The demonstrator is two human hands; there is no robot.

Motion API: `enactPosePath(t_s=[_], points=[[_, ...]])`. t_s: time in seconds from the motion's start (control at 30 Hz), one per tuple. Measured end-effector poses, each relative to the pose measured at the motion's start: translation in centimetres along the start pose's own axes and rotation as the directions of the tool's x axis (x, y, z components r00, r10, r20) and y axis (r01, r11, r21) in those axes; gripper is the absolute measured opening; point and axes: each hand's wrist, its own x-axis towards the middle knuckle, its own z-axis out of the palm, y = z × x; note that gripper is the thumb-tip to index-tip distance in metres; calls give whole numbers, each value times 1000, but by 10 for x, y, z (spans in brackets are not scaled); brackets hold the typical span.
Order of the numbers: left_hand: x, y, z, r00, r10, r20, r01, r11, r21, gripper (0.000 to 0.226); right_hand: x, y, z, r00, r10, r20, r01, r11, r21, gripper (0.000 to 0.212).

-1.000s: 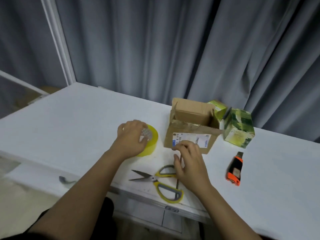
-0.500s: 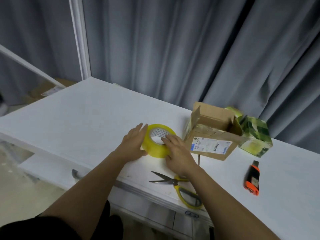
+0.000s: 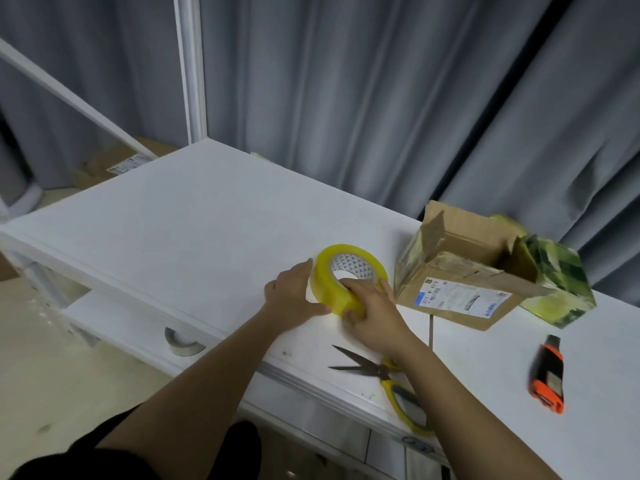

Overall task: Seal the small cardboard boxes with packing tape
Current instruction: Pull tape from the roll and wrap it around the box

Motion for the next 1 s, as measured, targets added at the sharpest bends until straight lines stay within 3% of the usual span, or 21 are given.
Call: enactPosePath(t_s=[0.17, 0.33, 0.43, 0.6, 0.7, 0.8, 0.9, 1.0], points=[[4, 1, -3, 1000, 20, -4, -20, 996, -88, 107, 4, 5, -6, 996, -15, 86, 15, 1000, 5, 56], [-9, 14, 6, 994, 59, -89, -55, 998, 44, 119, 4, 5, -5, 997, -26, 78, 29, 999, -34, 55], [-12, 15, 5, 987, 71, -145, -69, 997, 24, 103, 4, 5, -7, 996, -57, 68, 61, 996, -63, 53], [-15, 11, -1, 988, 127, -87, -128, 992, -13, 89, -2, 6, -12, 993, -93, 72, 97, 994, -58, 52], [-33, 21, 9, 971, 141, -192, -151, 988, -42, 83, -3, 5, -14, 995, -90, 49, 92, 995, -44, 51], [-45, 30, 3, 908, 177, -380, -237, 964, -119, 61, -2, 0, -17, 1000, -1, -14, 2, 998, 61, 49], [-47, 35, -14, 774, 367, -516, -374, 923, 96, 32, 2, -10, -24, 994, 96, -55, -74, 947, 314, 49], [-46, 38, -33, 630, 528, -569, -440, 847, 299, 14, 3, -25, -27, 989, 124, -83, -52, 807, 588, 40]])
